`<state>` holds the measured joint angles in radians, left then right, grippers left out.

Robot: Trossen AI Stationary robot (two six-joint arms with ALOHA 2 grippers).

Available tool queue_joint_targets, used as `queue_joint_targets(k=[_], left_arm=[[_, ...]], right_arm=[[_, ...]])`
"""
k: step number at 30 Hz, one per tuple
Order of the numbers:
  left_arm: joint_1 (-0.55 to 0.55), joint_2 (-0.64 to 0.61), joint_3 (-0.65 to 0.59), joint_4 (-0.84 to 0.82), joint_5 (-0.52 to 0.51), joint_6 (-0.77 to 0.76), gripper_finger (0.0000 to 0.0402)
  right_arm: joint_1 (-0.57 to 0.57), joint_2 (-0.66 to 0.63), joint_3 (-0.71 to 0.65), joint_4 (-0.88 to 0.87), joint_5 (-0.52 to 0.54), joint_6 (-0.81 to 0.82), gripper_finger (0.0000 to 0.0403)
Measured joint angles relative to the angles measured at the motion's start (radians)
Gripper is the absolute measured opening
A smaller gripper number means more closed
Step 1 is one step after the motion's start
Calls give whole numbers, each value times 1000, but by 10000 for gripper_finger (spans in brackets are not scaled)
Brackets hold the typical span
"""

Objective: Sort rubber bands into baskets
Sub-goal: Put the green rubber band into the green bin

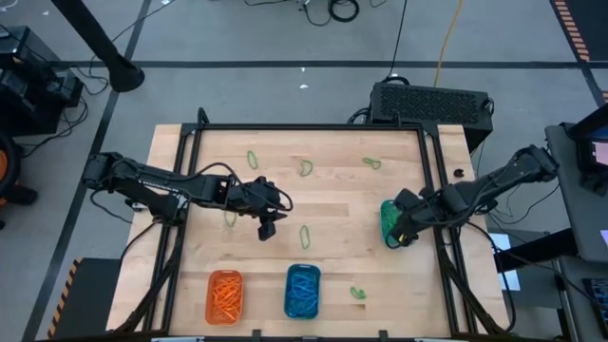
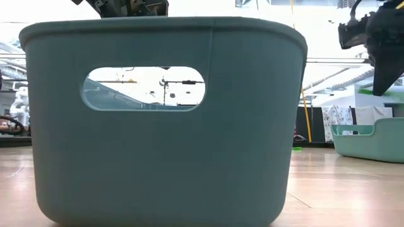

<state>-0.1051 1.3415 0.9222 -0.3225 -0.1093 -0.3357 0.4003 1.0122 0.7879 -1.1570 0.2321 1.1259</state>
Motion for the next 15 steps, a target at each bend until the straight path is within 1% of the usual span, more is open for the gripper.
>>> queue_joint_targets(k=[8, 11, 15], left_arm=[[0, 0, 0, -19, 0, -2, 132], [2, -12, 0, -139, -4, -20, 132], [23, -64, 0, -359, -77, -71, 132]], right_arm=[[-48, 0, 0, -11, 2, -2, 56], [-61, 0, 0, -2, 2, -2, 64], [-77, 0, 1, 37, 1, -23, 72]])
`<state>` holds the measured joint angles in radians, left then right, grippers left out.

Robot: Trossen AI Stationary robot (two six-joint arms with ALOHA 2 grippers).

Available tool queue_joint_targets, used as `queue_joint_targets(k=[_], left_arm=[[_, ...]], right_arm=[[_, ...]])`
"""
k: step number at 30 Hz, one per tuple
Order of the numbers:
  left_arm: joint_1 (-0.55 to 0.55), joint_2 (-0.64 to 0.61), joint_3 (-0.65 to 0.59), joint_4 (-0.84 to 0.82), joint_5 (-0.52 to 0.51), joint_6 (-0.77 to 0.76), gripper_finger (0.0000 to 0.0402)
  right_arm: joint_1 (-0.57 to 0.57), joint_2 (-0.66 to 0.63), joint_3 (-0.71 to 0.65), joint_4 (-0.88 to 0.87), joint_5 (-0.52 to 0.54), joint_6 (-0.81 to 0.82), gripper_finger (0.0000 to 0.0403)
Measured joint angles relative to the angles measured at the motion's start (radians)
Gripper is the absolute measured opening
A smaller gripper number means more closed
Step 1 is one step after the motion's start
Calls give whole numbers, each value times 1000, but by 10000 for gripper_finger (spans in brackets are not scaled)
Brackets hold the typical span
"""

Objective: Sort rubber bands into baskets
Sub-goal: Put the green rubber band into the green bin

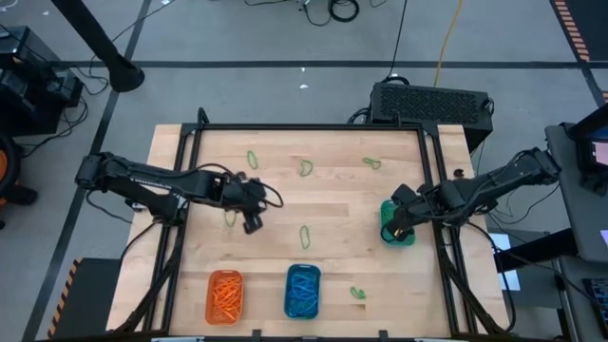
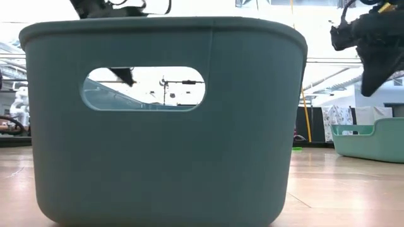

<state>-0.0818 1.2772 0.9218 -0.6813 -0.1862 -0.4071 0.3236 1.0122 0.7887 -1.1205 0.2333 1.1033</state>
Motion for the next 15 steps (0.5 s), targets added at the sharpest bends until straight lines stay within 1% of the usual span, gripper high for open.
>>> queue_joint_targets(k=[3, 5, 7, 9, 12, 15], left_arm=[[36, -40, 0, -136, -47, -109, 132], [84, -54, 0, -231, -45, -213, 132], [132, -51, 0, -285, -18, -268, 132], [179, -42, 0, -287, 5, -244, 132], [264, -19, 0, -234, 14, -129, 132], [376, 21, 0, -169, 24, -14, 132]], right_arm=[[-19, -1, 0, 85, 0, -25, 75], [-33, -2, 0, 179, 1, -49, 75], [-48, -2, 0, 294, 2, -90, 75], [-63, -2, 0, 428, 4, -151, 75], [-85, -2, 0, 641, 4, -255, 75], [-102, -3, 1, 805, 5, -325, 75]])
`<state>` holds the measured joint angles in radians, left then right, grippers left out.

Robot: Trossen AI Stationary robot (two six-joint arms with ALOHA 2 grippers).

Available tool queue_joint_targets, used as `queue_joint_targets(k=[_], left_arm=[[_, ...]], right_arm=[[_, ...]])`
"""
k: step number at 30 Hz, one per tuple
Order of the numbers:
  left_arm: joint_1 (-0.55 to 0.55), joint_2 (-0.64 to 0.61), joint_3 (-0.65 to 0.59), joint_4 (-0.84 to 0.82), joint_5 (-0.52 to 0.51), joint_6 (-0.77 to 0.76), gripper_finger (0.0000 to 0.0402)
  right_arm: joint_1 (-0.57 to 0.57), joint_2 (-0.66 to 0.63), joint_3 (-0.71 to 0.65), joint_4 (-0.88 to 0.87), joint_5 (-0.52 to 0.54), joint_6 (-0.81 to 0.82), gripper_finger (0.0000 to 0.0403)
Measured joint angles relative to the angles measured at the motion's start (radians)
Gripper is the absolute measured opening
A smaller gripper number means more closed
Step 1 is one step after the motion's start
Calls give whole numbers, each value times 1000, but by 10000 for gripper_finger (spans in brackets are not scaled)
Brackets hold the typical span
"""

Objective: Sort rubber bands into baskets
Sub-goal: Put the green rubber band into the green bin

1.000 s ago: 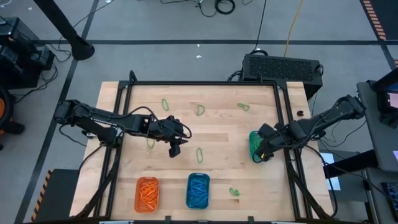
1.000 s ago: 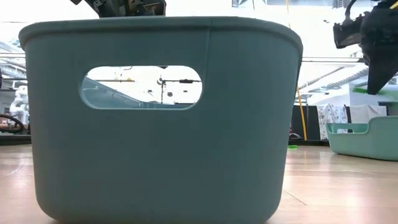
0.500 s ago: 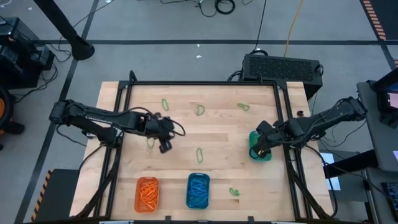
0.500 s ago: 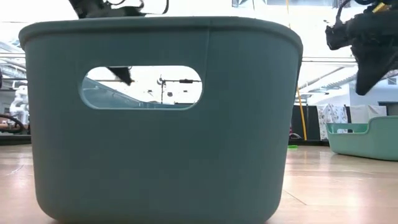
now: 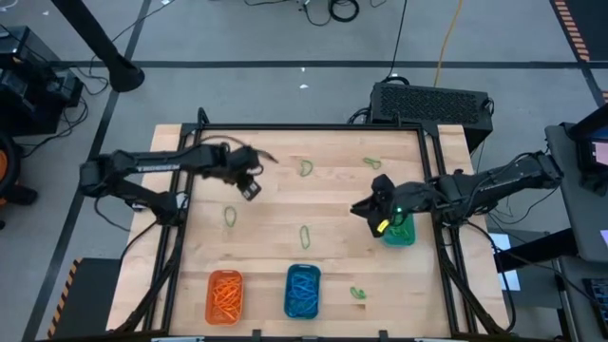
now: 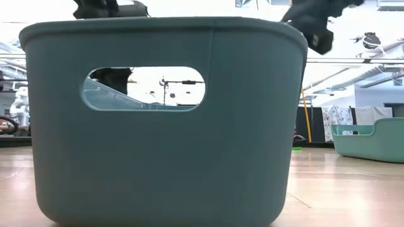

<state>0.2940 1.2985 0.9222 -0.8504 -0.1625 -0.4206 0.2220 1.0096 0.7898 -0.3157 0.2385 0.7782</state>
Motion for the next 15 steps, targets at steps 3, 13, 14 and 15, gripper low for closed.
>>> queue_joint_targets(k=[3, 13, 14, 15], left_arm=[[115, 56, 0, 70, 47, 61, 132], [284, 255, 0, 212, 155, -10, 132], [285, 267, 0, 218, 155, -8, 132], [286, 280, 0, 240, 155, -6, 132]], right_arm=[[-6, 0, 0, 88, 1, -36, 75], [-7, 0, 0, 102, 1, -41, 75], [-7, 0, 0, 103, 1, -41, 75], [-7, 0, 0, 103, 1, -40, 75]])
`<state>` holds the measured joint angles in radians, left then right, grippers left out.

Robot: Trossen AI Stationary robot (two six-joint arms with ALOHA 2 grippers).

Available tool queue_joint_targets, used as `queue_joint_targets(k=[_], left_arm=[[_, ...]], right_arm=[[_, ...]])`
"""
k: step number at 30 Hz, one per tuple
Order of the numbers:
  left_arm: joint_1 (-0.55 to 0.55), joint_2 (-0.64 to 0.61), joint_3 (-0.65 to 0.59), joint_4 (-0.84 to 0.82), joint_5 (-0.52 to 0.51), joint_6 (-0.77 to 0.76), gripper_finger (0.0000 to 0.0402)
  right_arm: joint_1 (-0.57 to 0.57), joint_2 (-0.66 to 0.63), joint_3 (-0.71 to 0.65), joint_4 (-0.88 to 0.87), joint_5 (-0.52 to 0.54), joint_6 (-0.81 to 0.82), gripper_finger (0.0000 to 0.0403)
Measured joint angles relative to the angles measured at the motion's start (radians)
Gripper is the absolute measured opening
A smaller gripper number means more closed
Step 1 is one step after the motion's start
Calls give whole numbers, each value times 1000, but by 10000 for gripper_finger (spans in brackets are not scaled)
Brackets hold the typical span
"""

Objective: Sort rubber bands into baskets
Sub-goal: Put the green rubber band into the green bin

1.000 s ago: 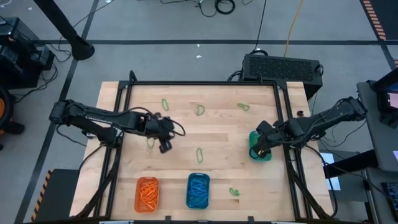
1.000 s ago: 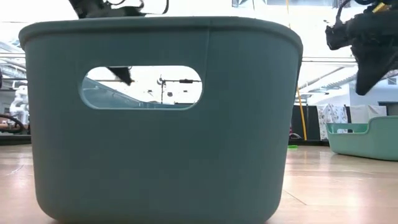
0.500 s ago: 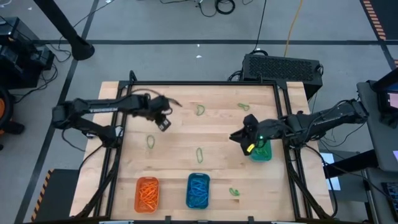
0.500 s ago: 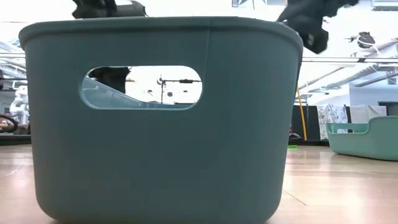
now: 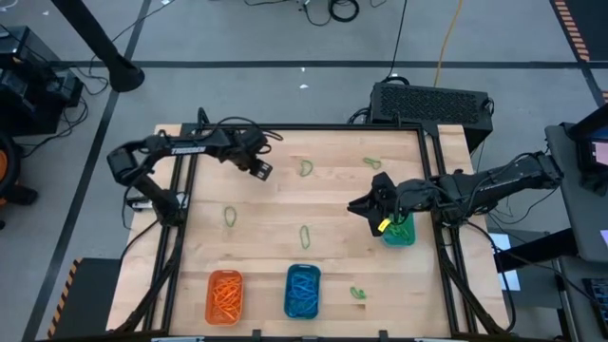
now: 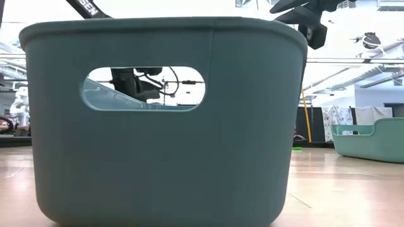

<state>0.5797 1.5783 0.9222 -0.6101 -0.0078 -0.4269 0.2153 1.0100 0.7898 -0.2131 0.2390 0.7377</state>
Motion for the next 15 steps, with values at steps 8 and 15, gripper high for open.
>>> queue_joint_targets(k=[8, 15], left_arm=[[1, 74, 0, 75, -47, 19, 132], [3, 132, 0, 99, -74, 39, 132]], right_arm=[[0, 0, 0, 0, -1, 1, 75], [0, 0, 0, -7, -1, -1, 75]])
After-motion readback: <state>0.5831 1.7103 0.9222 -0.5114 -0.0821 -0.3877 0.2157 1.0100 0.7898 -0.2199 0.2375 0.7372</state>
